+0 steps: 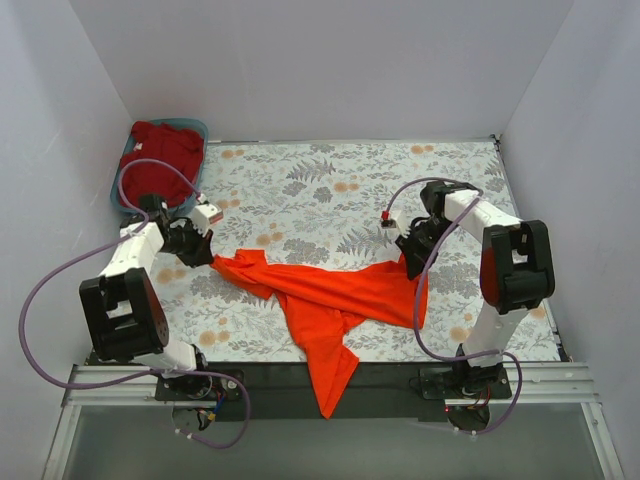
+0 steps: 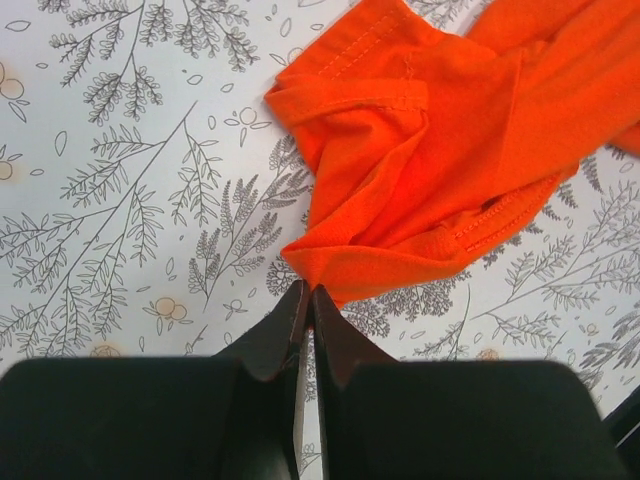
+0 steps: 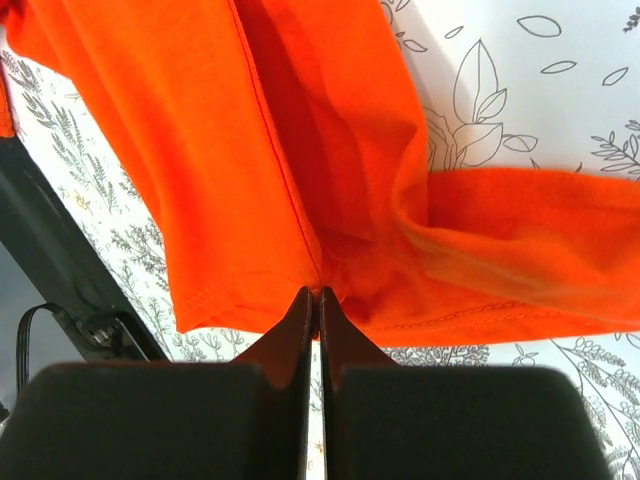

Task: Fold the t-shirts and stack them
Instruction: Flatten the tshirt out

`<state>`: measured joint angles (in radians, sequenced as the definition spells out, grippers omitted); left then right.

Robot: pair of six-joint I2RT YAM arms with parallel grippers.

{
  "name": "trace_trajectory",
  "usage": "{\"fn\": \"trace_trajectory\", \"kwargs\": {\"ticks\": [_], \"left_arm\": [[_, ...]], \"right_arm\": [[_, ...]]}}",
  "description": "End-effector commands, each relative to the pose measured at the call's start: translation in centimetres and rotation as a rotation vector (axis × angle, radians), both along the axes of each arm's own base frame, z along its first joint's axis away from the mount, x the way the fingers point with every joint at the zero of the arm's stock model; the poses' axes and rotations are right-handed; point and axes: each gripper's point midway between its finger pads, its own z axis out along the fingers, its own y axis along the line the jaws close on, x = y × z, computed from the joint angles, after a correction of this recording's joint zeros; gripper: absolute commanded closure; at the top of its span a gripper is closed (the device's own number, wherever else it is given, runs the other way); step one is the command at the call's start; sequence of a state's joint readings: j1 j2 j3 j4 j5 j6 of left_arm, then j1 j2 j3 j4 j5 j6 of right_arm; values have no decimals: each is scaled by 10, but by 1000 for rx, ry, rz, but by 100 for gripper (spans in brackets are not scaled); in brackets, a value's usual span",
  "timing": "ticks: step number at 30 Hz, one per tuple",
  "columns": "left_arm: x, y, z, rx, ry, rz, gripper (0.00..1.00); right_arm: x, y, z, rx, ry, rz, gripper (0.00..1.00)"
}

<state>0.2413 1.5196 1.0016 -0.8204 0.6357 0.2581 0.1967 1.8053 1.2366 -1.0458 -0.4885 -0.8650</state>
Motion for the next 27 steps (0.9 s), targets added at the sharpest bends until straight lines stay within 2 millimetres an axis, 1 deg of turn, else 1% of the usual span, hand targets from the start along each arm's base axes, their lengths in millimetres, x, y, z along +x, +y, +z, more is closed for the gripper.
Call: {"fn": "trace_trajectory", "kwargs": {"ticks": [1, 2, 3, 5, 7, 8, 9, 10, 11, 12, 13, 14, 15, 16, 17, 18, 19, 20, 21, 22, 23, 24, 25, 26, 27], "left_arm": [[-21, 6, 6, 78, -52, -107, 97], [-37, 4, 0, 86, -5, -136, 94], [-47, 5, -6, 100, 20, -155, 92], [-59, 10, -12, 137, 51, -189, 88], [-57, 10, -8, 138, 41, -180, 85], [-53, 7, -2, 121, 18, -171, 83], [-49, 5, 2, 106, 5, -167, 75], [-43, 3, 10, 90, -11, -166, 71], [-42, -2, 12, 66, 6, -164, 68], [-30, -6, 24, 31, -22, -157, 64], [-21, -16, 30, -47, -3, -123, 63], [-14, -15, 40, -49, -16, -100, 62], [-5, -25, 41, -137, 11, -84, 59], [13, -29, 57, -160, -16, -72, 52], [28, -32, 57, -176, -22, -50, 50], [36, -35, 50, -197, 50, 27, 49], [44, -38, 46, -189, 63, 52, 46], [56, -47, 43, -173, 50, 67, 46], [58, -50, 35, -171, 96, 121, 46], [61, -43, 25, -89, 110, 183, 45], [64, -50, 18, -58, 111, 194, 45], [61, -49, 13, -24, 129, 222, 43], [59, -48, 13, 10, 139, 267, 38], [58, -43, 13, 38, 134, 304, 31], [50, -50, 9, 64, 143, 309, 31]], "right_arm": [[-2, -2, 24, 2, -49, 30, 99], [-7, -3, 24, -2, -34, 31, 99], [-11, -4, 25, 0, -33, 35, 99], [-20, -5, 24, -6, -10, 49, 99], [-28, -5, 22, -4, 13, 53, 99], [-29, -5, 23, 1, 12, 52, 99], [-31, -4, 24, 7, 13, 51, 99], [-32, -2, 26, 19, 14, 51, 99], [-33, -2, 27, 20, 17, 51, 99], [-33, -1, 29, 22, 16, 52, 99], [-34, -1, 30, 22, 14, 55, 99], [-35, -2, 30, 20, 19, 55, 99], [-37, -1, 31, 20, 18, 61, 99], [-40, -2, 31, 18, 22, 63, 99], [-41, -1, 32, 21, 21, 65, 99], [-41, -1, 33, 22, 17, 67, 99], [-43, 0, 34, 20, 17, 70, 99], [-43, 1, 35, 21, 18, 71, 99], [-44, 1, 36, 21, 16, 68, 99], [-44, 1, 37, 19, 17, 65, 99], [-44, 1, 38, 19, 15, 64, 99], [-44, 1, 38, 19, 14, 62, 99], [-44, 1, 38, 17, 13, 61, 99], [-46, 1, 38, 17, 16, 63, 99], [-46, 1, 38, 18, 20, 61, 99]]}}
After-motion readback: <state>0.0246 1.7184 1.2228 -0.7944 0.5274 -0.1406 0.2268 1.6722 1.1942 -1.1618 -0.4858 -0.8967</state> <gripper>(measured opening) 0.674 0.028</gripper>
